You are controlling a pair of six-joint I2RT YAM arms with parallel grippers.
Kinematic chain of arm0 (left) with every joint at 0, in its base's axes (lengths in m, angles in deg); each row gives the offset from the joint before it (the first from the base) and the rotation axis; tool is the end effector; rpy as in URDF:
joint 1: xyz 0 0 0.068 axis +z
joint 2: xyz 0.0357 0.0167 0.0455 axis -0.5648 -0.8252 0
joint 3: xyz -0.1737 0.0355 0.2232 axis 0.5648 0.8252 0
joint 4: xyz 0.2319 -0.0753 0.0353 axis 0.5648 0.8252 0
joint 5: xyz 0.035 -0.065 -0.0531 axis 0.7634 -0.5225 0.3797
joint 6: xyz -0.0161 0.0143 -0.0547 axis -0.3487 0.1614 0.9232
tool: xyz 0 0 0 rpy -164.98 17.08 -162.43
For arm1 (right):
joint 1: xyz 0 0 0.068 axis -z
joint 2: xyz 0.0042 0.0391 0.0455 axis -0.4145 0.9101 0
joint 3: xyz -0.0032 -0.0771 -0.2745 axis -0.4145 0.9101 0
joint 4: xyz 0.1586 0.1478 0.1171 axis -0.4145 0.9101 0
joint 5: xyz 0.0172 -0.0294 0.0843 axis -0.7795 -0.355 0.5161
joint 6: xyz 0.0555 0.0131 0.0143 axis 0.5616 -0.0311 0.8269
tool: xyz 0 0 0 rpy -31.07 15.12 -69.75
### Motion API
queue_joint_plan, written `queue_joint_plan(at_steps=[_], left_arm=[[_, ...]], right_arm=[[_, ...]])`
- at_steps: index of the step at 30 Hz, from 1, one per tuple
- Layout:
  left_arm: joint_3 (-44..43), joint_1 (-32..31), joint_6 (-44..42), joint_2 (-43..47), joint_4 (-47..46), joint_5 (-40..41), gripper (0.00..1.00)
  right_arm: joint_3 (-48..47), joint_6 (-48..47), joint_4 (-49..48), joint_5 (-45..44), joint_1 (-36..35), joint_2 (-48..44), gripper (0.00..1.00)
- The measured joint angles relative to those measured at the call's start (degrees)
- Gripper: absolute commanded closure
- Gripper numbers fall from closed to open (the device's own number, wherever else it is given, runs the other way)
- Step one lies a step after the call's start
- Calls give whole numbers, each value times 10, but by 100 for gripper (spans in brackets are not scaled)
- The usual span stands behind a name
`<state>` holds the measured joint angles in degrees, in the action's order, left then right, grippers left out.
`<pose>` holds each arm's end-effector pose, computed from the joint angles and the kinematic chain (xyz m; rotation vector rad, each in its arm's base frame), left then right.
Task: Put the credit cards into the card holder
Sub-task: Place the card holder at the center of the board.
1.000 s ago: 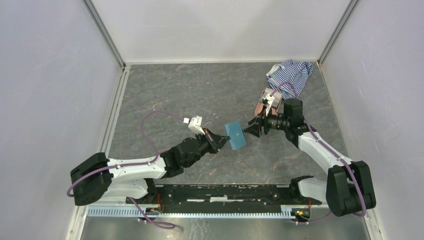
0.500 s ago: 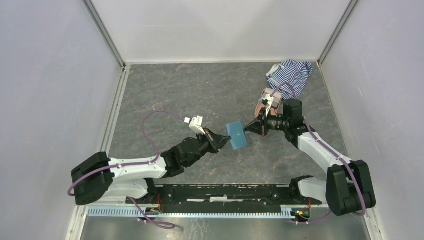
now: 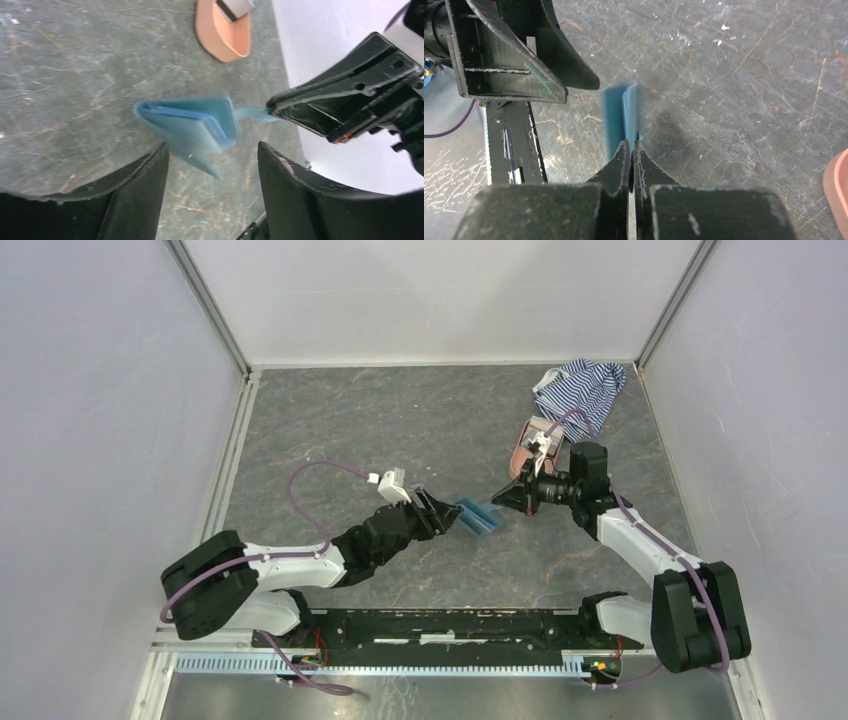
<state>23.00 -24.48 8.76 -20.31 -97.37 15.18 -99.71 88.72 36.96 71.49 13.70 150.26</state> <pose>0.1410 -0.2067 0.2178 -0.2331 1.9372 -1.1262 0.2103 0.0761 0.2381 -0.7403 1.8722 1.1566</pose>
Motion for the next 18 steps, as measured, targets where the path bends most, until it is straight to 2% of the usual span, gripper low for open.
queue_joint_plan(at_steps=[7, 12, 14, 17, 18], left_arm=[[0, 29, 3, -57, 28, -16, 21], [-4, 31, 4, -96, 47, -59, 20], [-12, 31, 10, -112, 56, -79, 16], [-26, 30, 17, -130, 62, -102, 3], [-33, 29, 20, -133, 67, -104, 2]], right_arm=[[3, -10, -3, -28, 0, 80, 100], [3, -33, 31, -75, 0, 116, 100], [3, -39, 33, -84, 0, 114, 100], [3, -45, 33, -89, 0, 112, 100], [3, -45, 33, -89, 0, 112, 100]])
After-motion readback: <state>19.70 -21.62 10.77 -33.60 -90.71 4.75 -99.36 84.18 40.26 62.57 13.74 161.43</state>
